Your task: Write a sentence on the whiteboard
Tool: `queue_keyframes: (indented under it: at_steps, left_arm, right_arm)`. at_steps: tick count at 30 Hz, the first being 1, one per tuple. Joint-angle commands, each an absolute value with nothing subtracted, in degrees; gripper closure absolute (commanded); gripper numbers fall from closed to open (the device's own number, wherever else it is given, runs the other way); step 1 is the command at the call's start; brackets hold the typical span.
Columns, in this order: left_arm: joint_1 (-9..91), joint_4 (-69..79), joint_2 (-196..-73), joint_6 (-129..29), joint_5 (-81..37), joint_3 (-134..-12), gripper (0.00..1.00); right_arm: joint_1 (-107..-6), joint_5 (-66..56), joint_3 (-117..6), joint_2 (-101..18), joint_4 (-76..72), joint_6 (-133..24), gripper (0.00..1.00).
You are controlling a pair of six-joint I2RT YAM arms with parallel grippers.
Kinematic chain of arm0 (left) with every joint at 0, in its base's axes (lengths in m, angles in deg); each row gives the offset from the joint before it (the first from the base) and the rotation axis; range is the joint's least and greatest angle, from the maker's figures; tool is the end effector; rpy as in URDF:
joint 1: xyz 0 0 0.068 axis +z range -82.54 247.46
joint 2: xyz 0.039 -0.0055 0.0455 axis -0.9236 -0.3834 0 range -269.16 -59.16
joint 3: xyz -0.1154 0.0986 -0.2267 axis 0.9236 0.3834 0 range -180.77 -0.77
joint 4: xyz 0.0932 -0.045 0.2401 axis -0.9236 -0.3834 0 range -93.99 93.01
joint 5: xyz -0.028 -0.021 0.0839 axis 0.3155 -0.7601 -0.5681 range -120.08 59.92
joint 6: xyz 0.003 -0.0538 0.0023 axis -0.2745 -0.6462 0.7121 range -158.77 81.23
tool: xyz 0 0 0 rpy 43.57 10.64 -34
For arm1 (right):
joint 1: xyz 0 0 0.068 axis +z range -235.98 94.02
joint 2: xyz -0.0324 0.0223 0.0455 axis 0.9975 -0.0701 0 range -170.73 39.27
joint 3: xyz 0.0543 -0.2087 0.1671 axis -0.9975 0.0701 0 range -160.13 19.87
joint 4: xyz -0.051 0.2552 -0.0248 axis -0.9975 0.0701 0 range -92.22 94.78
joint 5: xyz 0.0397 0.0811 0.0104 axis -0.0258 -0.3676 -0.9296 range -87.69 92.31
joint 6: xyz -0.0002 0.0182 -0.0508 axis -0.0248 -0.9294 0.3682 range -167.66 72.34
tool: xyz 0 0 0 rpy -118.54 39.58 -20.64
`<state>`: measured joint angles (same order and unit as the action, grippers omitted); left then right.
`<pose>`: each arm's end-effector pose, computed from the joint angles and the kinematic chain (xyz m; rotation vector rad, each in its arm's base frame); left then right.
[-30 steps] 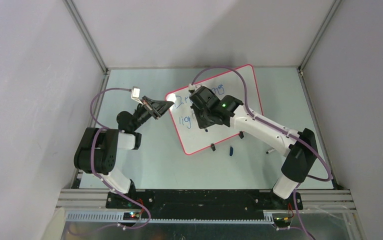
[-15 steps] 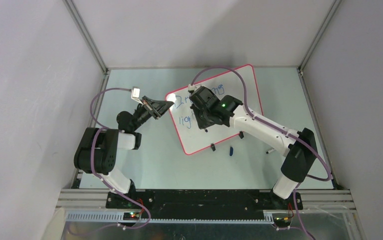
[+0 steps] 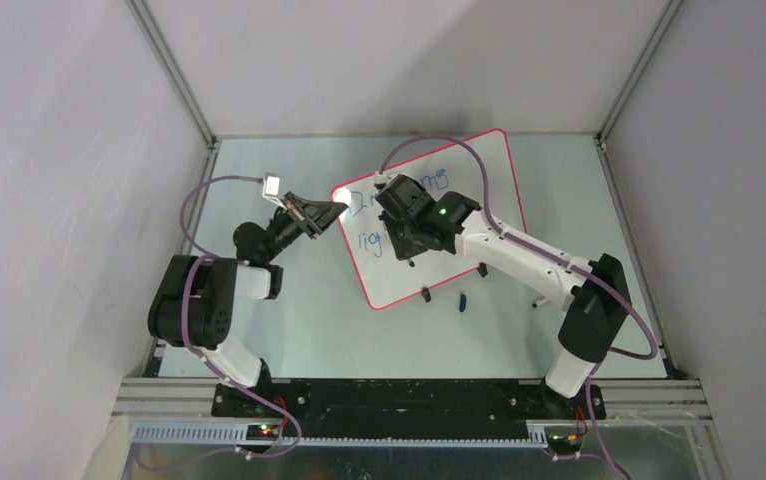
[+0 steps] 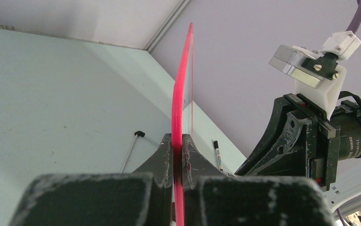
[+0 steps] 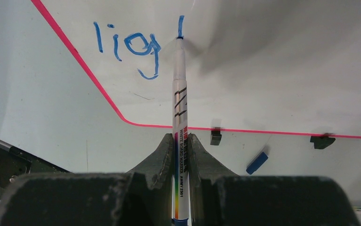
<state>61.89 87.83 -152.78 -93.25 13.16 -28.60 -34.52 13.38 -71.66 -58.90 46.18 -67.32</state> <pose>0.2826 -0.0520 0.2107 0.1177 1.4577 -1.3358 0.2360 0.2852 0.3168 -0.6175 2.4489 0.2634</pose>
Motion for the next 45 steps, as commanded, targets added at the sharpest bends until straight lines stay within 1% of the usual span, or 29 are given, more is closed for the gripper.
queue_keyframes:
  at_steps: [1,14,38,45]
  left_arm:
    - [61.29,90.81,-151.24,-89.61,15.06,-28.04,1.00]
    - [61.30,90.83,-151.30,-89.66,15.04,-28.02,1.00]
    - [61.29,90.82,-151.23,-89.59,15.02,-28.01,1.00]
    - [61.29,90.88,-151.22,-89.57,14.96,-27.99,0.99]
  right_arm:
    - [-34.92,13.88,-73.25,-59.25,46.25,-67.43,1.00]
    - [-36.38,14.39,-71.37,-57.38,46.02,-68.04,1.00]
    - [-34.90,12.79,-67.80,-55.66,47.59,-68.65,1.00]
    - [-34.69,13.79,-67.61,-52.53,47.67,-68.75,1.00]
